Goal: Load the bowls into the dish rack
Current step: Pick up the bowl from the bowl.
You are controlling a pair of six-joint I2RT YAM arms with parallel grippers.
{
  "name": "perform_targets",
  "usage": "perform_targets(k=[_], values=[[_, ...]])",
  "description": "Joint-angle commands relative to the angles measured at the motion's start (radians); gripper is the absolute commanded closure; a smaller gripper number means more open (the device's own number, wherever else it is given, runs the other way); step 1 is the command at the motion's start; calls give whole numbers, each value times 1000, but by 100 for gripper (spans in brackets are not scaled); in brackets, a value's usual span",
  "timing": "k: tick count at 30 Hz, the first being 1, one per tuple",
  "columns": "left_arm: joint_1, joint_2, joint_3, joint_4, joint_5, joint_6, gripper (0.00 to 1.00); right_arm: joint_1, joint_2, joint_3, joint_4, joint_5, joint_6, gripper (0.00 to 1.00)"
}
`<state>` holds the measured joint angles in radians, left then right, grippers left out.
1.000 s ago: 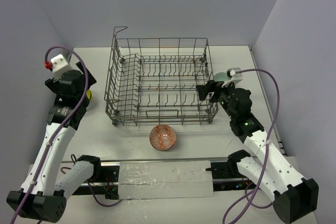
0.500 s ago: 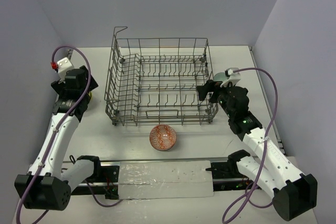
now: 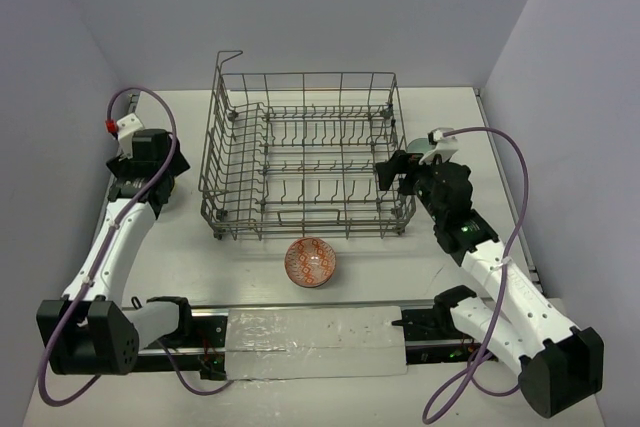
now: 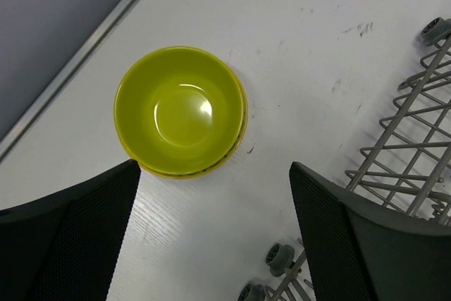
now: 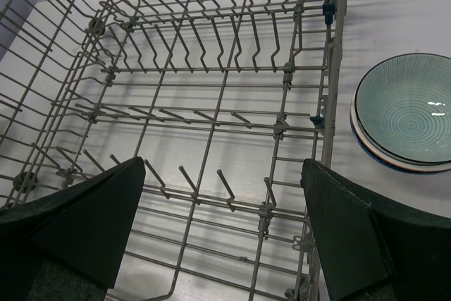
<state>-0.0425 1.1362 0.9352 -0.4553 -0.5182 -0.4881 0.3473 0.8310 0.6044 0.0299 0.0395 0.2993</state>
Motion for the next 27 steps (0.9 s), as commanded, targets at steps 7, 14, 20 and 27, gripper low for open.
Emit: perform_targets(k=[7, 14, 20, 27], values=[[18, 57, 14, -16, 29, -20, 13, 4, 11, 49, 8, 20, 11, 0], [21, 91, 25, -29, 35, -24, 13, 4, 8, 49, 7, 26, 11, 0], [29, 122, 27, -25, 75, -33, 13, 4, 17, 52, 7, 20, 8, 1], [39, 146, 25, -16, 138, -41, 12, 4, 14, 51, 10, 20, 8, 3]])
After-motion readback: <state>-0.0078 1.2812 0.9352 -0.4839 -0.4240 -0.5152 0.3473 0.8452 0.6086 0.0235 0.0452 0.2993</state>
